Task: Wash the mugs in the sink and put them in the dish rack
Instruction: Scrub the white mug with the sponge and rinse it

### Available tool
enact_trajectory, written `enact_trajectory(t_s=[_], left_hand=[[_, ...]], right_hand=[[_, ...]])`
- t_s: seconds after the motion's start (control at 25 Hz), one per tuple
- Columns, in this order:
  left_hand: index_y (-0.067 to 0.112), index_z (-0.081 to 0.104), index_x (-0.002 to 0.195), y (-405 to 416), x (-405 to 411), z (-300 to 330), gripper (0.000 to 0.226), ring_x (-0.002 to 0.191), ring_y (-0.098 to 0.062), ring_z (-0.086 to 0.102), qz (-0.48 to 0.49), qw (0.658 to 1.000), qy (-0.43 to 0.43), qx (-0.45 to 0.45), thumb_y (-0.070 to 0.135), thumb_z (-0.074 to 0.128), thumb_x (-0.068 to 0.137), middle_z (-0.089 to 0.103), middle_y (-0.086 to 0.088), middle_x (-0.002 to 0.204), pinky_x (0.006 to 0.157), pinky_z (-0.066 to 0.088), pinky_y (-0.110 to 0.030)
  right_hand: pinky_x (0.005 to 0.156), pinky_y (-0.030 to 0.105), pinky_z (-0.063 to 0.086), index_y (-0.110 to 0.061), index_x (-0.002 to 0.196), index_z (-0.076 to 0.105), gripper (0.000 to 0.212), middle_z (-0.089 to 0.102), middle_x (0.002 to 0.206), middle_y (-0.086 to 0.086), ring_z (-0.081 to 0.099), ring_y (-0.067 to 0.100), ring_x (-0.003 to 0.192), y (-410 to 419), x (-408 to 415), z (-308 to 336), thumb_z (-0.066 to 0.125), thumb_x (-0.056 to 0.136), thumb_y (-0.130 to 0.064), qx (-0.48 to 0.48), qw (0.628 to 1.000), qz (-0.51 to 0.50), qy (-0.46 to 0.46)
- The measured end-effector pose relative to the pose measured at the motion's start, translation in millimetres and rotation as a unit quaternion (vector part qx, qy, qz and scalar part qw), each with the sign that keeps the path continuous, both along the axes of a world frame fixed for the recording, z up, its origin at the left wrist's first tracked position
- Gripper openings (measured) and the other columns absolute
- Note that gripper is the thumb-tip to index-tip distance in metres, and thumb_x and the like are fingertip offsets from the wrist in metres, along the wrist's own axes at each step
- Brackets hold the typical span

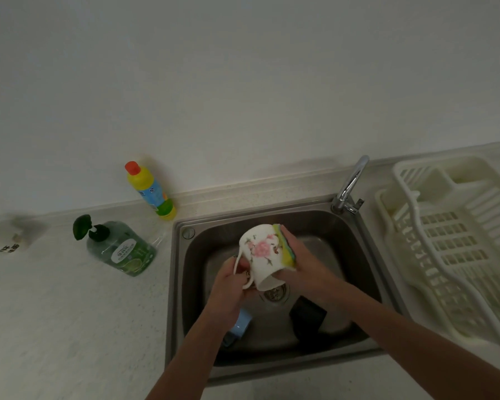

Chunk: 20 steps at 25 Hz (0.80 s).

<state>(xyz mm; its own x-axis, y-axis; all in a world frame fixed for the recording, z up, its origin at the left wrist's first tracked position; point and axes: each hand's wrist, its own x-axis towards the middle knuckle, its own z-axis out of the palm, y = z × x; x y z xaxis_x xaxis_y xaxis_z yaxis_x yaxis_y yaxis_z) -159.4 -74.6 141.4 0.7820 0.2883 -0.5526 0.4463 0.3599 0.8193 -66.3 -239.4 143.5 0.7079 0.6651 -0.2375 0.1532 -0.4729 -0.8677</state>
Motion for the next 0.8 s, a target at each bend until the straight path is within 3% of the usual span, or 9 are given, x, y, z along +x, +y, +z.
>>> enact_trajectory(t_s=[0.08, 0.2, 0.28, 0.32, 0.44, 0.52, 0.56, 0.68, 0.8], left_hand=[[-0.001, 0.056, 0.104, -2.8, 2.0, 1.5, 0.024, 0.101, -0.030, 0.069, 0.016, 1.000, 0.011, 0.015, -0.011, 0.037, 0.091, 0.069, -0.018, 0.108, 0.087, 0.056, -0.057], [0.019, 0.061, 0.103, -10.0, 8.1, 3.2, 0.032, 0.097, -0.021, 0.068, -0.041, 0.993, 0.023, 0.108, -0.003, 0.039, 0.096, 0.068, -0.008, 0.105, 0.087, 0.058, -0.049], [0.021, 0.061, 0.105, -10.7, 8.9, 6.3, 0.032, 0.102, -0.026, 0.066, -0.076, 0.989, 0.022, 0.124, -0.002, 0.039, 0.096, 0.067, -0.008, 0.108, 0.088, 0.058, -0.051], [0.015, 0.061, 0.105, -8.9, 7.9, 6.9, 0.031, 0.104, -0.028, 0.066, -0.078, 0.990, 0.017, 0.114, -0.004, 0.039, 0.095, 0.067, -0.011, 0.109, 0.087, 0.058, -0.051], [0.004, 0.060, 0.100, -4.0, -0.2, 10.5, 0.031, 0.100, -0.032, 0.069, -0.011, 1.000, -0.011, 0.015, -0.012, 0.035, 0.091, 0.070, -0.019, 0.107, 0.082, 0.059, -0.050], [0.005, 0.060, 0.102, -2.8, -2.1, 16.2, 0.032, 0.099, -0.032, 0.069, 0.041, 0.998, -0.030, -0.036, -0.012, 0.036, 0.092, 0.072, -0.018, 0.104, 0.085, 0.057, -0.053], [0.007, 0.060, 0.101, -2.3, 0.0, 16.3, 0.029, 0.099, -0.031, 0.070, 0.057, 0.998, -0.022, -0.029, -0.010, 0.037, 0.094, 0.072, -0.016, 0.104, 0.086, 0.057, -0.053], [0.011, 0.057, 0.101, -5.0, 5.5, 14.3, 0.023, 0.100, -0.026, 0.067, 0.038, 0.996, 0.025, 0.072, -0.002, 0.038, 0.097, 0.066, -0.013, 0.108, 0.086, 0.058, -0.051], [0.015, 0.056, 0.101, -6.1, 4.2, 17.3, 0.026, 0.098, -0.022, 0.065, -0.014, 0.990, 0.026, 0.140, -0.003, 0.038, 0.095, 0.063, -0.009, 0.106, 0.086, 0.059, -0.048]], right_hand=[[0.120, 0.048, 0.026, -0.036, 0.154, -0.003, 0.098, -0.003, 0.165, -0.003, 0.005, 0.022, 0.152, -1.1, -14.2, -3.1, 0.067, 0.088, -0.023, -0.055, 0.992, 0.039, -0.103], [0.120, 0.052, 0.016, -0.021, 0.158, 0.007, 0.091, -0.010, 0.165, 0.004, -0.008, 0.040, 0.150, 8.5, -28.7, -13.5, 0.062, 0.086, -0.028, -0.112, 0.915, 0.124, -0.368], [0.120, 0.050, 0.018, -0.019, 0.158, 0.009, 0.094, -0.007, 0.165, 0.007, -0.006, 0.040, 0.150, 13.0, -18.4, -8.9, 0.065, 0.082, -0.026, -0.107, 0.897, 0.125, -0.410], [0.120, 0.044, 0.022, -0.019, 0.158, 0.008, 0.097, -0.004, 0.165, 0.006, -0.002, 0.034, 0.151, 14.1, -9.9, -0.6, 0.069, 0.082, -0.021, -0.088, 0.923, 0.097, -0.362], [0.102, 0.017, 0.041, -0.026, 0.154, 0.017, 0.095, 0.036, 0.149, -0.001, 0.033, 0.014, 0.140, 5.3, 7.2, 11.6, 0.077, 0.081, -0.012, 0.032, 0.999, 0.026, -0.014], [0.101, 0.035, 0.051, -0.042, 0.146, 0.021, 0.089, 0.046, 0.144, -0.004, 0.048, 0.018, 0.133, -0.3, -3.8, 8.1, 0.076, 0.080, -0.021, 0.094, 0.992, -0.022, 0.080], [0.107, 0.043, 0.046, -0.045, 0.146, 0.017, 0.090, 0.039, 0.151, -0.003, 0.043, 0.018, 0.137, -1.0, -10.7, 1.9, 0.074, 0.079, -0.027, 0.065, 0.997, -0.023, 0.036], [0.119, 0.040, 0.029, -0.032, 0.155, -0.001, 0.093, -0.001, 0.165, 0.000, 0.012, 0.023, 0.151, 3.9, -27.4, -7.0, 0.065, 0.090, -0.026, -0.059, 0.974, 0.053, -0.213], [0.111, 0.045, 0.041, -0.017, 0.157, 0.010, 0.093, -0.004, 0.165, 0.010, 0.027, 0.039, 0.144, 8.9, -24.1, 4.0, 0.067, 0.084, -0.026, -0.090, 0.915, 0.102, -0.381]])
